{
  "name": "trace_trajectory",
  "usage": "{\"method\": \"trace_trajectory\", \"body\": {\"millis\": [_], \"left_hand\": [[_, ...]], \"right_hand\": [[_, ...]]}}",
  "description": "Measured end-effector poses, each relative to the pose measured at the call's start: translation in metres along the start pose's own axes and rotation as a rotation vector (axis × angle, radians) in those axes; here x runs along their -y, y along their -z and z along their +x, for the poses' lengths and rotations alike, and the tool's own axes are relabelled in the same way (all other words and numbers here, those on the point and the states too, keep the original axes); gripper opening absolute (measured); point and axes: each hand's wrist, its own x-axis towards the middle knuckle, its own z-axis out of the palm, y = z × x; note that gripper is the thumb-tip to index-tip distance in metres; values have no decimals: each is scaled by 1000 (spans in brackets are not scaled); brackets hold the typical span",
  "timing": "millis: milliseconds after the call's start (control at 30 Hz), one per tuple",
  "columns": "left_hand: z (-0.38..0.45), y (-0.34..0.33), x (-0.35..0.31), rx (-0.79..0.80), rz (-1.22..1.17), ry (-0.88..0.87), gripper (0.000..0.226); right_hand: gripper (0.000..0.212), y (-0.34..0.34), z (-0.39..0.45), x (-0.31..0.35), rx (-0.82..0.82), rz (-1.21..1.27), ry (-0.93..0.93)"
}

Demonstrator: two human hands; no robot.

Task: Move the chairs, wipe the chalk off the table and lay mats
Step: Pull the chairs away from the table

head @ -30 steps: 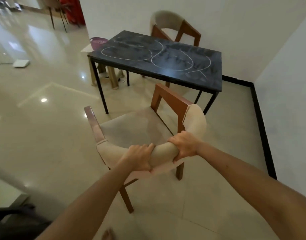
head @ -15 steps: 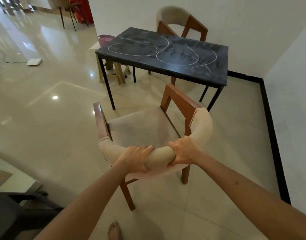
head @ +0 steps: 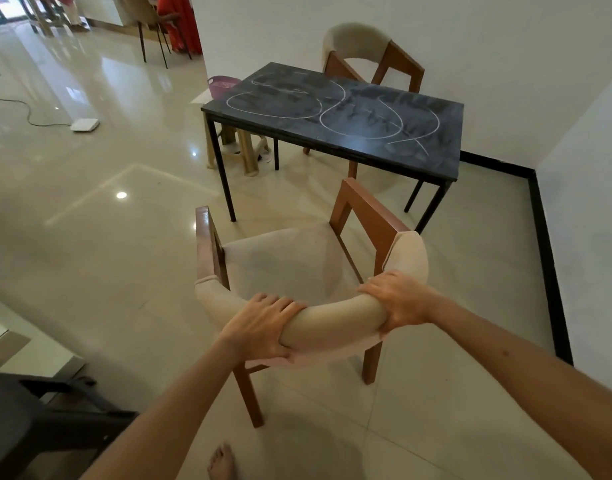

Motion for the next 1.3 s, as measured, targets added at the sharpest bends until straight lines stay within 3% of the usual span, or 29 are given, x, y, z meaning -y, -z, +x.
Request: {"method": "trace_trajectory", "body": {"millis": [100,400,900,1300], "left_hand": [[3,1,5,97,22,-3,95],[9,8,20,318,-131,65,86],[-53,46,150,481,20,1,80],[-52,54,268,464,220,74,78]], "right_hand": [[84,4,-3,-20,66,4,-49],[68,-4,2,-2,-37,-16,-181],[74,-9,71,134,-219,-84,-337],[74,16,165,195,-385,-55,-485]]}}
